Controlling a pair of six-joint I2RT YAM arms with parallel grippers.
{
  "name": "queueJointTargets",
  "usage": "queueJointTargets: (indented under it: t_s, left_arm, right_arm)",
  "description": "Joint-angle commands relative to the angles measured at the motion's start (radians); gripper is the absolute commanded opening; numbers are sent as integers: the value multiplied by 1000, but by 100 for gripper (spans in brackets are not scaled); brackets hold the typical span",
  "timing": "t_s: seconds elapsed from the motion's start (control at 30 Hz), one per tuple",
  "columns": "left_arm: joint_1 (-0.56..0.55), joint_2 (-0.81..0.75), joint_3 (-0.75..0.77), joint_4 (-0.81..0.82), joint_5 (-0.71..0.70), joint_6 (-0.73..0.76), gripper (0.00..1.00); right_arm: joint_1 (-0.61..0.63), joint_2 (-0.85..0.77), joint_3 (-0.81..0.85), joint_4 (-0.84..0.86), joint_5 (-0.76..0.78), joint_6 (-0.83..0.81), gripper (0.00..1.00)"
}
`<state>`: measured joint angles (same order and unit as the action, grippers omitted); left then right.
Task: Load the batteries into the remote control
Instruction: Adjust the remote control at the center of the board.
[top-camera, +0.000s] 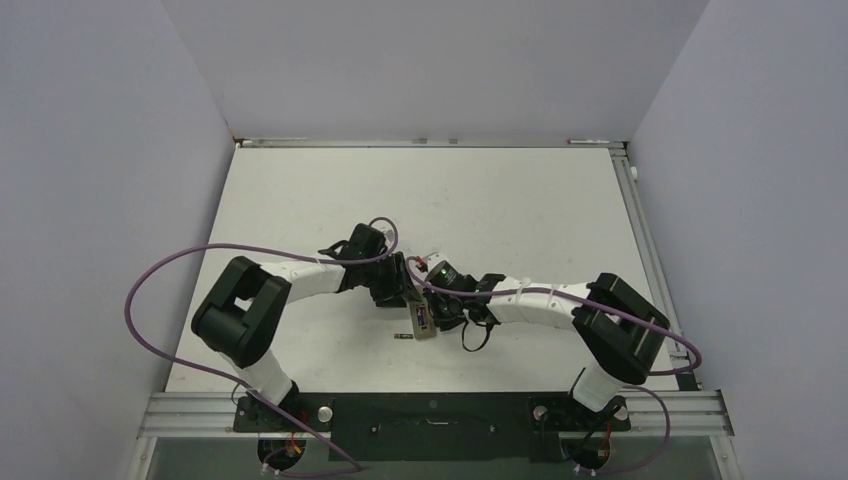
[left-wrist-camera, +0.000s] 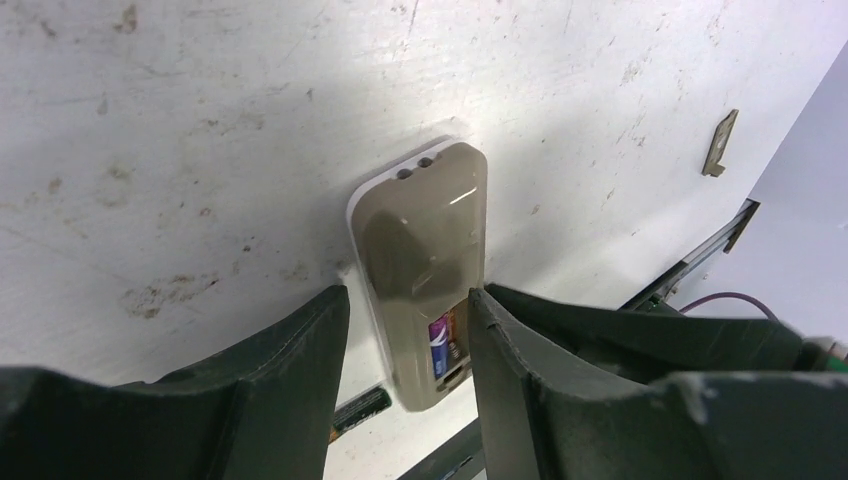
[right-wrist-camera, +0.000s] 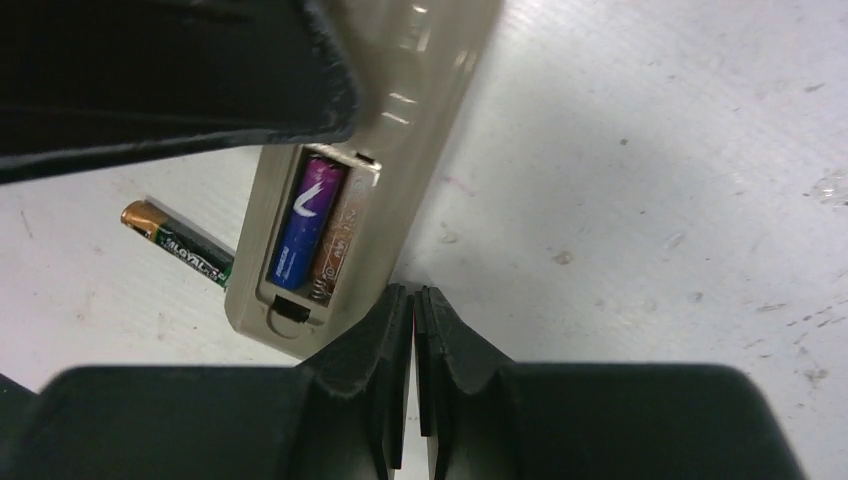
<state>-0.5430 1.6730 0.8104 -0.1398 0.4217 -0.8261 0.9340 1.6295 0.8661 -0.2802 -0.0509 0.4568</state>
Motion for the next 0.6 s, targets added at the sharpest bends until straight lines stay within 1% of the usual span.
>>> queueJointTargets:
  t_s: [0.0,0.43,0.57]
  left_arm:
    - [-14,28,50,-26,-41,33,44]
    - [-90,90,126,-33,-32,32,44]
    - [-113,110,147,-34,-24,38,44]
  right_arm:
    - [29,-46,-17,22,26,39,9]
    - [44,-126,-27,-28,48,50,9]
    - [47,-176,-42,-52,89,58,9]
